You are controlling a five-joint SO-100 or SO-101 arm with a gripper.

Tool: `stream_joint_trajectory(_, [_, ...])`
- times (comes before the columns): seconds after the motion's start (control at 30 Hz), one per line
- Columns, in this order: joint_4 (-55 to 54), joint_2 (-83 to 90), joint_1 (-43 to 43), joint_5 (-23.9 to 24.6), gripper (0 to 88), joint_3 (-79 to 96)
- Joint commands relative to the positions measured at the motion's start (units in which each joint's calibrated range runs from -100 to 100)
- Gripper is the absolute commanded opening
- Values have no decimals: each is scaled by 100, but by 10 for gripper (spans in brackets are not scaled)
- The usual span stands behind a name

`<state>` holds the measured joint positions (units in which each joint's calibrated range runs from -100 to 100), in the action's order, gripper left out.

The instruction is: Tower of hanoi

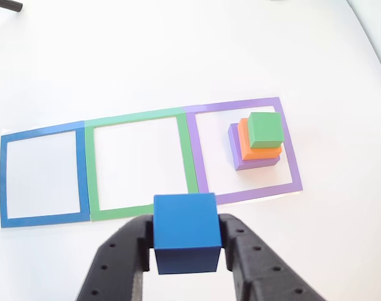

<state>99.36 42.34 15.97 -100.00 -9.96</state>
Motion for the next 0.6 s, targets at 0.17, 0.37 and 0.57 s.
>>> stream_joint_trajectory(0.17, [-203,494,-504,0,13,823])
stream_joint_trajectory(0.37, [-2462,1285,-543,0,18,4151])
stream_joint_trajectory(0.57, [-5733,1358,-648,0,21,7105])
